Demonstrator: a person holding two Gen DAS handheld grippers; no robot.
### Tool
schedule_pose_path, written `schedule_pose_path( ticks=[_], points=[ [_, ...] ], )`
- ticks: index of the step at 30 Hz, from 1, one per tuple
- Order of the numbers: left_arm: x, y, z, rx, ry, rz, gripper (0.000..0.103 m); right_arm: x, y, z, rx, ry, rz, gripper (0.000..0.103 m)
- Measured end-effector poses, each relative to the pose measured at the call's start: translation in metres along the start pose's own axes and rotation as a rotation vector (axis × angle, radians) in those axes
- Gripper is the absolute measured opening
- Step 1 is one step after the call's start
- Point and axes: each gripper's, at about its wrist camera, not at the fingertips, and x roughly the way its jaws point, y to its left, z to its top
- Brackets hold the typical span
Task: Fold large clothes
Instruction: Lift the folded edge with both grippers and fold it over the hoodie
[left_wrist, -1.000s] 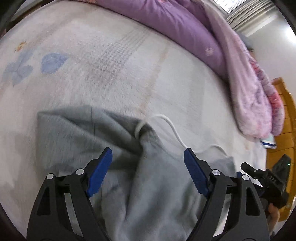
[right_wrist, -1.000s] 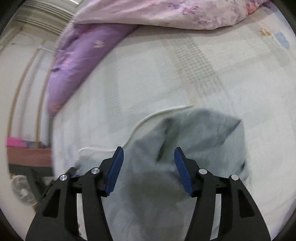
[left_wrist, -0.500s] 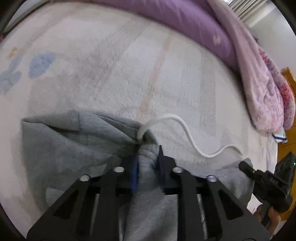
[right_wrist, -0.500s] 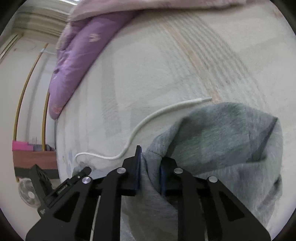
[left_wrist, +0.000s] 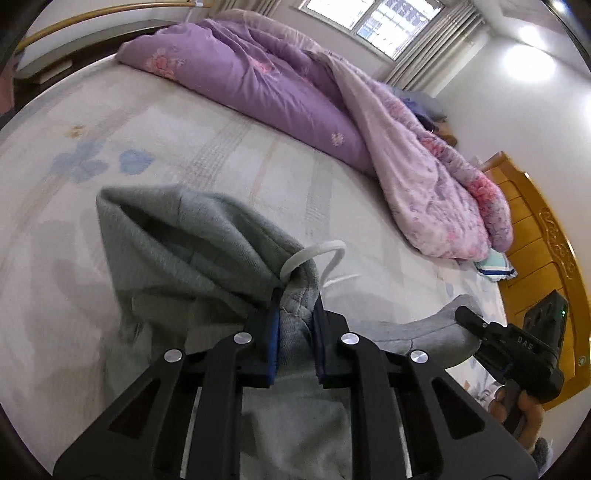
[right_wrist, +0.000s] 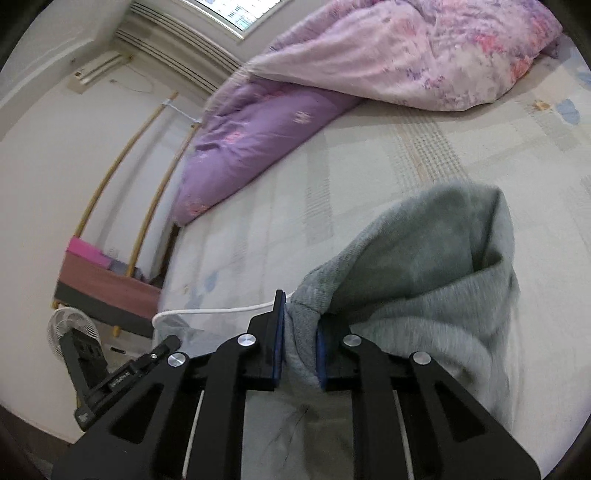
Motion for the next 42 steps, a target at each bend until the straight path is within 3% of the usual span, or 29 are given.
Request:
schedule_pose_path(
  ticks=[10, 17, 21, 34, 39, 42],
  points=[
    [-0.055, 0.018, -0.103, -0.107, -0.032, -0.057, 0.015, -0.067, -0.013, -0.114, 0.006, -0.017, -0.018, 0.012],
    [-0.056, 0.058, -0.176, -0.197, 0.055, -0.039, 0.015, -0.071, -0.028, -0.19, -0.014, -0.002, -0.085, 0.011],
    [-0.054, 0.078, -0.202, -0.266, 0.085, -0.041, 0.015, -0.069, -0.041, -0.227, 0.052, 0.002, -0.096, 0.011],
    [-0.065, 0.098, -0.232, -0.274, 0.12, -0.01, 0.015, -0.059, -0.055, -0.273, 0.107, 0.03, -0.14, 0.01],
    [-0.054, 0.115, -0.241, -0.351, 0.168, -0.021, 0.016, -0.042, -0.07, -0.277, 0.16, 0.065, -0.155, 0.01],
    [-0.051, 0.116, -0.244, -0.333, 0.175, -0.006, 0.017, -0.037, -0.07, -0.276, 0.16, 0.068, -0.171, 0.009]
  ],
)
